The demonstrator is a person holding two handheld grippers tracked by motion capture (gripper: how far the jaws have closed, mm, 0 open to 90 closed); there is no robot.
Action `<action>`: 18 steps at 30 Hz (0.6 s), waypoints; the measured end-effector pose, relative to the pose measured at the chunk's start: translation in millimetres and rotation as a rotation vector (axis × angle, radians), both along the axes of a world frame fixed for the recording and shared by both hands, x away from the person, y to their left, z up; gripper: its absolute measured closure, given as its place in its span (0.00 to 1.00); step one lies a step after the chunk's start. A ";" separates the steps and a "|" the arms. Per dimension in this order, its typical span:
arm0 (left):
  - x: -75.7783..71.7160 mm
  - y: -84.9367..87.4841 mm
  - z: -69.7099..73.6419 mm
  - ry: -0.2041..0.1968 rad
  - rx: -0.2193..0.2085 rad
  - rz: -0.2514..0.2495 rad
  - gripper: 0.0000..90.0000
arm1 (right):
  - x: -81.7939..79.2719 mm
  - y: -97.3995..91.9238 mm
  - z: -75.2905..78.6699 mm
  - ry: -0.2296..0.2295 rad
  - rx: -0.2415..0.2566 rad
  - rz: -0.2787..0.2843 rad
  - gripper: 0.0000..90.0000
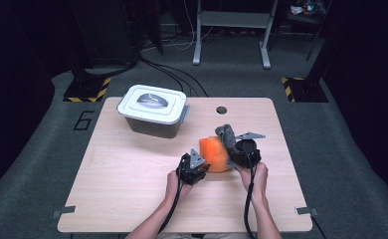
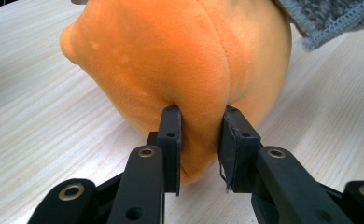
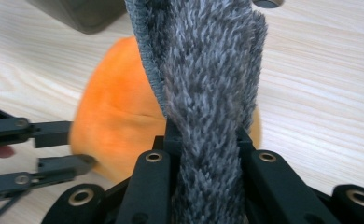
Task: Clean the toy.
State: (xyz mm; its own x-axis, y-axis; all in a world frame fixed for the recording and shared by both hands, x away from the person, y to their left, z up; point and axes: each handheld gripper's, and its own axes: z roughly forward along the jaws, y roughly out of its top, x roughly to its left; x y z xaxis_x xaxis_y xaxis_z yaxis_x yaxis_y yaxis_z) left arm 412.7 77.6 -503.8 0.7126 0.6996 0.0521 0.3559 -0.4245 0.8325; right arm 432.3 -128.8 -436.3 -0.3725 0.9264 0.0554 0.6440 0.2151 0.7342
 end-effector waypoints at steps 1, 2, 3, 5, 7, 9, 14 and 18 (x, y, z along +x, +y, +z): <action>0.2 0.5 -0.2 -0.003 0.003 -0.001 0.79 | 0.9 -4.9 -1.0 0.002 -0.007 -0.014 0.85; 0.2 0.8 -0.5 -0.001 0.002 0.000 0.79 | 1.8 -8.0 -2.1 0.006 -0.005 -0.029 0.85; 0.3 1.8 -1.0 0.003 0.000 -0.003 0.79 | 2.5 -12.0 -3.6 0.014 0.004 -0.038 0.85; 0.3 2.0 -1.1 0.005 0.000 -0.004 0.79 | 4.9 -19.4 -8.2 0.024 0.009 -0.052 0.85; 0.5 1.8 -1.7 0.008 -0.003 -0.003 0.79 | 6.6 -25.5 -13.4 0.031 0.014 -0.069 0.85; 1.2 2.8 -2.5 0.008 0.002 0.002 0.79 | 8.5 -28.9 -18.0 0.054 0.013 -0.093 0.85; 1.5 2.5 -2.7 0.010 -0.002 0.002 0.79 | 15.9 -37.4 -36.7 0.100 0.052 -0.101 0.85; 1.4 2.1 -2.4 0.007 0.001 0.003 0.79 | 18.7 -36.6 -42.6 0.120 0.043 -0.109 0.84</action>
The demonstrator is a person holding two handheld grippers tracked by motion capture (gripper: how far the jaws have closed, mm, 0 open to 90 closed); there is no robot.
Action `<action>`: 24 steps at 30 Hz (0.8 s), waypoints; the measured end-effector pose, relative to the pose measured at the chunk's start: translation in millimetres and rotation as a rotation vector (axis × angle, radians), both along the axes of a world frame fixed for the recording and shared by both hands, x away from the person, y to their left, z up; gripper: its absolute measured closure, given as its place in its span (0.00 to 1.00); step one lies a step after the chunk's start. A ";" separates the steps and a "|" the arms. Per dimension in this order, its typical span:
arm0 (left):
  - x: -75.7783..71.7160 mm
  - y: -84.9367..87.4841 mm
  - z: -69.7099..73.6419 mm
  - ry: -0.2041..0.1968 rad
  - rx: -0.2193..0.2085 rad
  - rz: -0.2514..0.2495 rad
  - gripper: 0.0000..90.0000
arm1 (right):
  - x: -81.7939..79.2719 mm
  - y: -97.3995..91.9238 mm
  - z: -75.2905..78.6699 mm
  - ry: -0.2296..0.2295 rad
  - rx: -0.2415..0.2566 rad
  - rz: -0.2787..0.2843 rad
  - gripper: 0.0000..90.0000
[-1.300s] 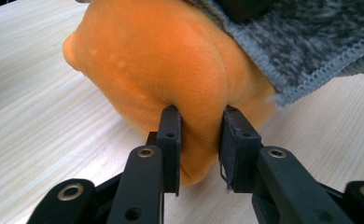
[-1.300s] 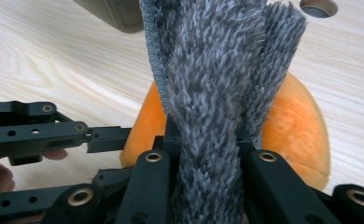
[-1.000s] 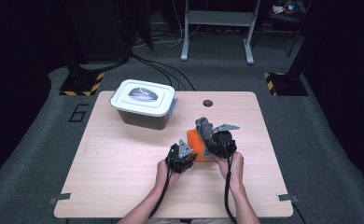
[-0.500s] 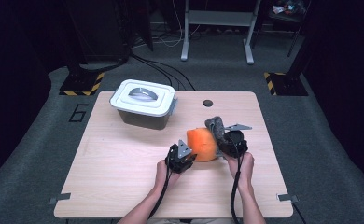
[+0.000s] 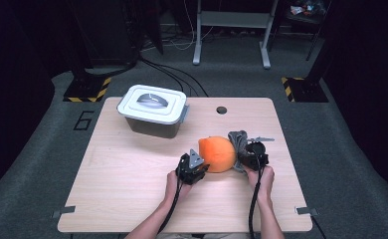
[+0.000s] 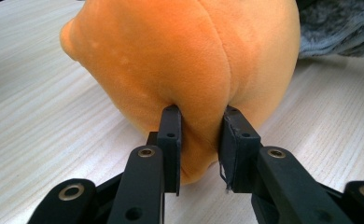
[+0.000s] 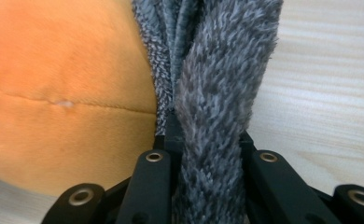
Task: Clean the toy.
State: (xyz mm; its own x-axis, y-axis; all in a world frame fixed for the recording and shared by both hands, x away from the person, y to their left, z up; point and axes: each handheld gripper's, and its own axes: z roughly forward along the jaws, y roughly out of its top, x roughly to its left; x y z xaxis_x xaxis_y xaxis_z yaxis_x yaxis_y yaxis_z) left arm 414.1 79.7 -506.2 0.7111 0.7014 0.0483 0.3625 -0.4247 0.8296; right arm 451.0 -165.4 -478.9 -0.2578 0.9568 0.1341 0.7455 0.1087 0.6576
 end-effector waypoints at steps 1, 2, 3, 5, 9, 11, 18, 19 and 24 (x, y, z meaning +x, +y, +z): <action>0.0 -0.1 0.0 0.000 -0.001 0.001 0.79 | 1.8 -0.7 -2.5 0.012 -0.008 0.003 0.84; 0.0 -0.1 0.0 0.000 -0.002 0.000 0.79 | 1.9 0.1 -3.3 0.032 -0.002 -0.008 0.84; 0.0 -0.3 0.1 0.001 -0.002 0.001 0.79 | 3.6 -1.3 -5.8 0.040 -0.009 -0.003 0.84; -0.1 -0.5 0.0 -0.002 -0.003 0.004 0.79 | 4.8 -2.5 -8.2 0.057 -0.010 -0.004 0.84; 0.3 0.4 0.5 0.001 -0.001 0.004 0.79 | -0.2 -6.7 -1.2 0.036 0.007 -0.008 0.84; 0.4 -0.4 -0.1 -0.001 -0.006 0.009 0.79 | -5.3 -7.3 7.6 0.009 0.010 -0.006 0.84; 0.3 -2.5 0.5 -0.003 0.001 0.003 0.79 | -26.8 11.2 55.4 -0.118 0.076 0.079 0.84; 0.1 -2.6 0.5 -0.004 0.001 0.005 0.79 | -28.1 16.7 61.5 -0.126 0.087 0.098 0.84; 0.0 -2.7 0.6 -0.005 0.002 0.003 0.79 | -25.5 38.0 67.6 -0.126 0.109 0.160 0.84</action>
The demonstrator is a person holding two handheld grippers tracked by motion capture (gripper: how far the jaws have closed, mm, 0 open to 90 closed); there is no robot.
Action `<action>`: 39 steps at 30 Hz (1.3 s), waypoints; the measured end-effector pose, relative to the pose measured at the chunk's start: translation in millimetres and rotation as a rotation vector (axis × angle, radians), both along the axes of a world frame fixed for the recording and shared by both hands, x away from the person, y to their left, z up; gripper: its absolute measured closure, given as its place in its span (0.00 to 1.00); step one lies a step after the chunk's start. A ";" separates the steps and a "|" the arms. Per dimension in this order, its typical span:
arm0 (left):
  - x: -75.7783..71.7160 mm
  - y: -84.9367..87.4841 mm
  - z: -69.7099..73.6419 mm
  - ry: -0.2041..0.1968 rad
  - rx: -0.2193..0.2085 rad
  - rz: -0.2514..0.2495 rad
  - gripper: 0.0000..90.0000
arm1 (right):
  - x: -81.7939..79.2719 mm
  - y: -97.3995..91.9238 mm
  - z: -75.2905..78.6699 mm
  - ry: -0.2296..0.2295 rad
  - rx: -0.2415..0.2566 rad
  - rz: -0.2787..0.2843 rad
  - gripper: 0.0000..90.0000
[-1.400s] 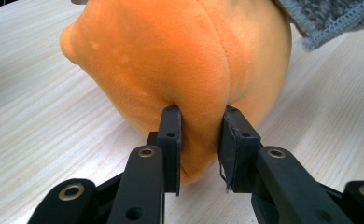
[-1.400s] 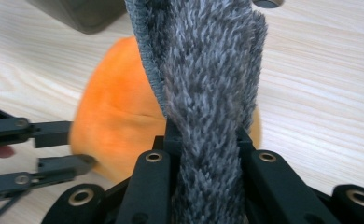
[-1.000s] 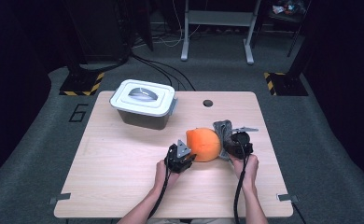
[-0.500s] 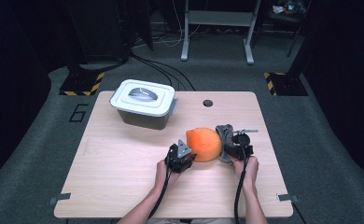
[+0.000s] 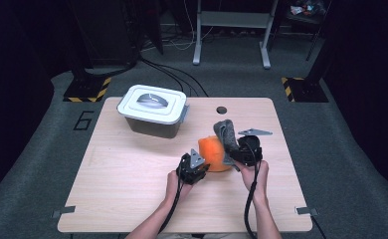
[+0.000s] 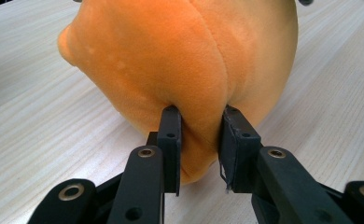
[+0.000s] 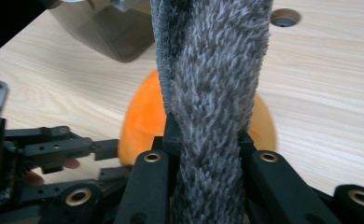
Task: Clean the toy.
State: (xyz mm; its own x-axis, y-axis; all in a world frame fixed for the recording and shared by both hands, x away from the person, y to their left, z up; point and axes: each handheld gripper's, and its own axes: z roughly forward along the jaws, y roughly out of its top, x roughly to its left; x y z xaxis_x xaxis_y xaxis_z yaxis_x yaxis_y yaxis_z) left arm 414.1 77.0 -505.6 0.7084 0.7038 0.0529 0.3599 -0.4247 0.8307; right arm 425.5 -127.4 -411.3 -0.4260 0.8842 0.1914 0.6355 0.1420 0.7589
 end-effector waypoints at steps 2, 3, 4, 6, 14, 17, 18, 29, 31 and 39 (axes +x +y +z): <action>0.0 0.1 0.0 0.000 0.000 -0.002 0.79 | 1.8 7.9 -2.6 0.005 -0.007 0.020 0.84; 0.1 -0.2 -0.2 -0.003 -0.006 0.004 0.79 | 2.3 11.9 -4.3 0.011 0.000 0.029 0.84; 0.2 -0.1 -0.2 -0.003 -0.005 0.004 0.79 | 2.9 15.7 -6.1 0.013 0.002 0.040 0.84; 0.1 -0.1 0.0 -0.004 -0.006 0.004 0.79 | 2.8 19.0 -7.0 0.016 -0.003 0.044 0.84; -0.2 -0.5 -0.3 -0.006 -0.007 0.001 0.79 | 8.6 42.2 -18.8 0.011 -0.114 0.057 0.84; -0.6 -0.4 0.0 -0.007 -0.006 0.000 0.80 | 7.6 45.4 -20.1 0.003 -0.151 0.034 0.84; -0.6 -0.4 0.0 -0.007 -0.006 0.000 0.79 | 7.6 44.9 -20.2 -0.001 -0.161 0.032 0.84; -1.0 0.0 0.5 -0.002 -0.008 -0.024 0.79 | 7.1 25.8 -20.5 -0.015 -0.165 -0.017 0.84; -1.0 -0.1 0.6 -0.003 -0.009 -0.024 0.79 | 6.4 22.3 -20.3 -0.012 -0.162 -0.026 0.84; -1.1 0.0 0.1 0.000 -0.011 -0.022 0.79 | 7.3 6.3 -20.7 -0.015 -0.160 -0.063 0.84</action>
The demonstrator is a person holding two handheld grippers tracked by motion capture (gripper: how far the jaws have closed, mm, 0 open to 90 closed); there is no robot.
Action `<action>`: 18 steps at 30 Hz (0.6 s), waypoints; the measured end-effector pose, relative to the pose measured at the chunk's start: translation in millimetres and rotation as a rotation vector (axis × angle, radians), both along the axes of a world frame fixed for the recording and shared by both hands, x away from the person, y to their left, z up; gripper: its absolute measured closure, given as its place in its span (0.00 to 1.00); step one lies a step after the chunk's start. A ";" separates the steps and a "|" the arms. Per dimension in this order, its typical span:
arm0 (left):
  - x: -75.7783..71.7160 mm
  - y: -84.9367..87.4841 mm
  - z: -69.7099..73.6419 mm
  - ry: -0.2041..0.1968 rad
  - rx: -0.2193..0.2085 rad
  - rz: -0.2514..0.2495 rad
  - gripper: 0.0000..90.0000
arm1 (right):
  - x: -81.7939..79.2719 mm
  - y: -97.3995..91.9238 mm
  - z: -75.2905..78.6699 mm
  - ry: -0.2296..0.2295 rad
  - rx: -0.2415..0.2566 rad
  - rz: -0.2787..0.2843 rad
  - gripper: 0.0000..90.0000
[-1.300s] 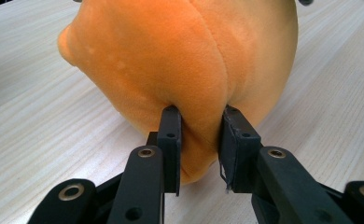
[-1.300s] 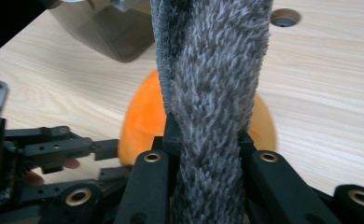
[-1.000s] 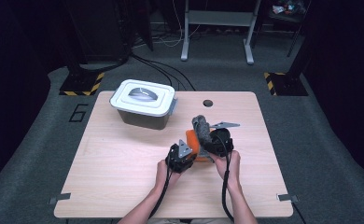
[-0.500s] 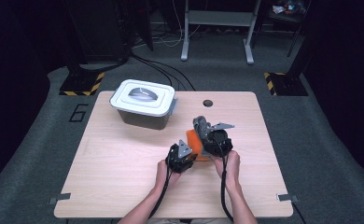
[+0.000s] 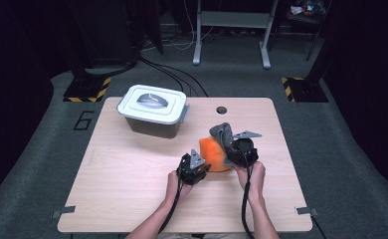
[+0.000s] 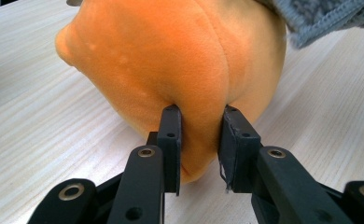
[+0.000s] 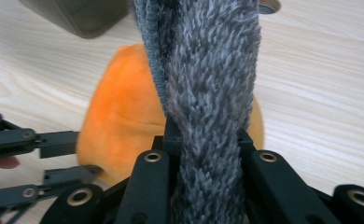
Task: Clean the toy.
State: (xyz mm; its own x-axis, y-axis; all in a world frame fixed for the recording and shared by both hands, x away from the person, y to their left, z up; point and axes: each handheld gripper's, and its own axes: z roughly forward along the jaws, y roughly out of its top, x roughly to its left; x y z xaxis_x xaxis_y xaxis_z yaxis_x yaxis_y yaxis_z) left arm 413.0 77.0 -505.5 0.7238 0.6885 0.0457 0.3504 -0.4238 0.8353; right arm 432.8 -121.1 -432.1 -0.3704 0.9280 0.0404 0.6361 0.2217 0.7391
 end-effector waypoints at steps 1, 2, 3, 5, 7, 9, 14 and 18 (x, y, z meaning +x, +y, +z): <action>0.0 0.0 0.0 0.000 0.000 0.000 0.79 | 0.0 0.0 0.0 0.000 0.000 0.000 0.84; 0.0 0.2 -0.1 -0.003 0.003 0.000 0.79 | 0.6 -5.4 -1.2 0.007 0.002 -0.022 0.84; 0.0 0.2 -0.1 -0.003 0.003 0.000 0.79 | 0.6 -5.4 -1.2 0.007 0.002 -0.022 0.84; -0.2 0.0 -0.5 -0.003 0.000 0.003 0.79 | 2.3 -14.4 -4.7 0.026 0.014 -0.053 0.84; -0.1 0.1 -0.6 -0.003 0.000 0.003 0.79 | 3.5 -18.9 -6.5 0.037 0.019 -0.066 0.84; -0.1 0.1 -0.6 -0.003 0.001 0.003 0.79 | 3.9 -20.7 -7.9 0.042 0.014 -0.075 0.84; 0.5 1.0 -0.6 0.001 0.007 0.000 0.79 | 12.0 -33.6 -23.1 0.082 -0.010 -0.124 0.84; 0.4 0.2 -0.8 -0.002 0.006 0.004 0.79 | 18.5 -41.3 -36.6 0.117 -0.007 -0.126 0.84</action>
State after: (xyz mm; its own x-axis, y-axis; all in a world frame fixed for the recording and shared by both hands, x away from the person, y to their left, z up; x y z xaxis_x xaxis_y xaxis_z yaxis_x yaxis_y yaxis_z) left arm 413.4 77.3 -506.2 0.7210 0.6910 0.0515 0.3505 -0.4278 0.8332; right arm 451.3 -162.4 -468.7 -0.2438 0.9673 0.0694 0.7409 0.1396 0.6569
